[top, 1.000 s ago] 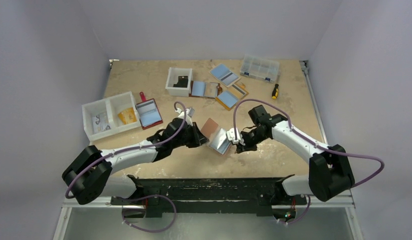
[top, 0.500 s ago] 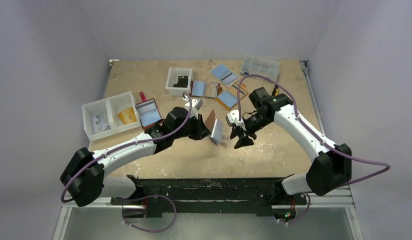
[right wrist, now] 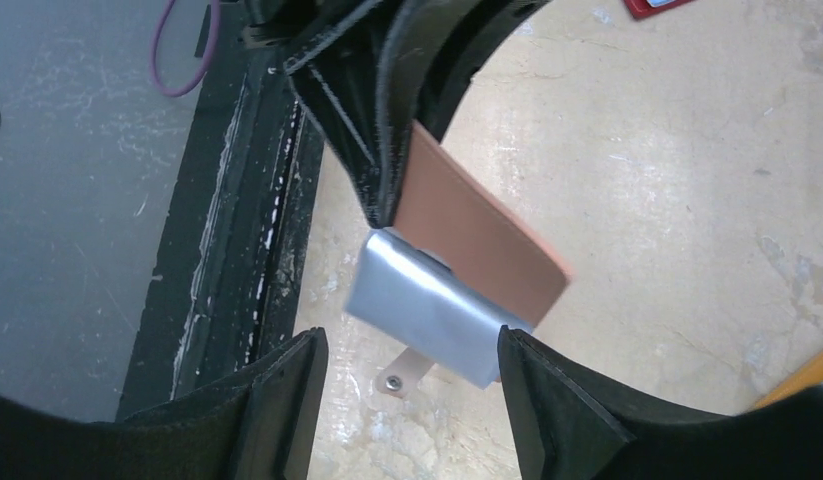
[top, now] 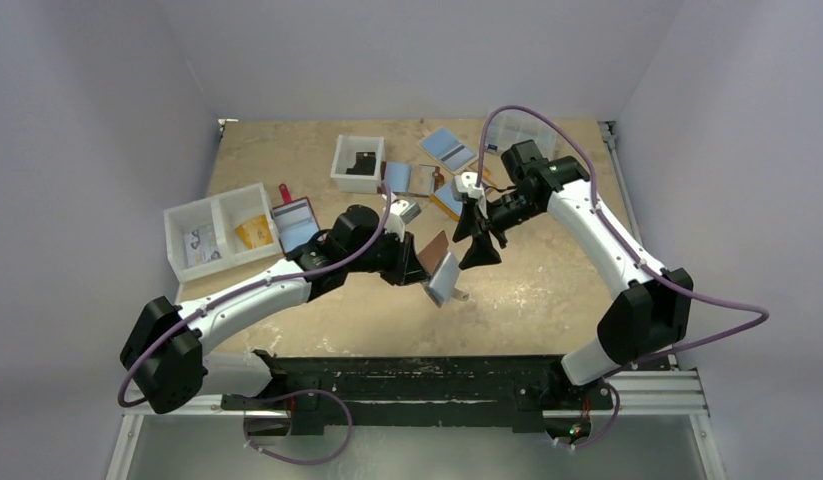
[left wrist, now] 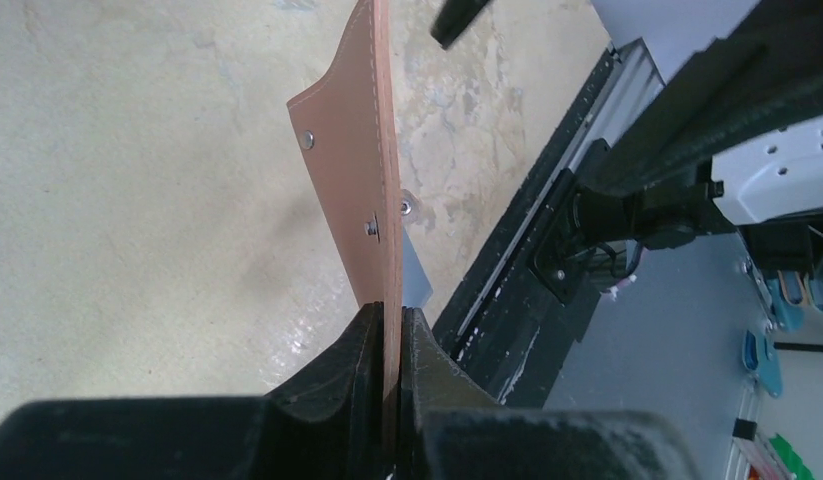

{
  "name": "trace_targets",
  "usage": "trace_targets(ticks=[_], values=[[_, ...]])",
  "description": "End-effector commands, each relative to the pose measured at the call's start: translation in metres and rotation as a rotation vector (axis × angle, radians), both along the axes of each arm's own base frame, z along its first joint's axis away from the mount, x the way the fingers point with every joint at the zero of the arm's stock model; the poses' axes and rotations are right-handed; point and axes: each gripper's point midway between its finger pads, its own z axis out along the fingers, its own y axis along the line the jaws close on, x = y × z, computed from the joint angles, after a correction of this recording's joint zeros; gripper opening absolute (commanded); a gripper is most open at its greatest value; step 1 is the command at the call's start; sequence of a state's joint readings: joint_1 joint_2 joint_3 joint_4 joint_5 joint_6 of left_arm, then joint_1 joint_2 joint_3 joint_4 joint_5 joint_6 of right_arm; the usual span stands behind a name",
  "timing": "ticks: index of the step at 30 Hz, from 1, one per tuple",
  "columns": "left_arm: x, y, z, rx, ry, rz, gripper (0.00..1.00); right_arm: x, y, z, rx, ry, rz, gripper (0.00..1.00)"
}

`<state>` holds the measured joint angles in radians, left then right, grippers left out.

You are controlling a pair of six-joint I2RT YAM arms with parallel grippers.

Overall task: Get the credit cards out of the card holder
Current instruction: Open the card holder at the center of the board.

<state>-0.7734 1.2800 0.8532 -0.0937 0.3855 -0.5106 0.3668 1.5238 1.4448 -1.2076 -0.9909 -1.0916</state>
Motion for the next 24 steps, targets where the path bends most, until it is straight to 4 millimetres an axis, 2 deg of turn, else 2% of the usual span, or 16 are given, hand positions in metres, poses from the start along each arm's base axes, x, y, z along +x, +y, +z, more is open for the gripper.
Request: trace_targets(ticks=[1, 8, 14, 19, 24], values=[[-0.010, -0.012, 0.047, -0.107, -0.089, -0.107, 0.00, 0.000, 0.004, 0.018, 0.046, 0.043, -0.019, 0.71], [-0.018, -0.025, 0.062, -0.141, -0.116, -0.166, 0.00, -0.009, 0.000, 0.005, 0.027, 0.073, 0.000, 0.77], [-0.024, -0.040, 0.062, -0.145, -0.101, -0.213, 0.00, -0.009, 0.002, 0.005, 0.036, 0.080, 0.010, 0.78], [-0.024, -0.039, 0.061, -0.132, -0.110, -0.213, 0.00, -0.005, 0.002, 0.013, 0.049, 0.067, -0.009, 0.78], [-0.028, -0.034, 0.055, -0.129, -0.098, -0.206, 0.00, -0.003, -0.005, 0.013, 0.028, 0.044, -0.034, 0.78]])
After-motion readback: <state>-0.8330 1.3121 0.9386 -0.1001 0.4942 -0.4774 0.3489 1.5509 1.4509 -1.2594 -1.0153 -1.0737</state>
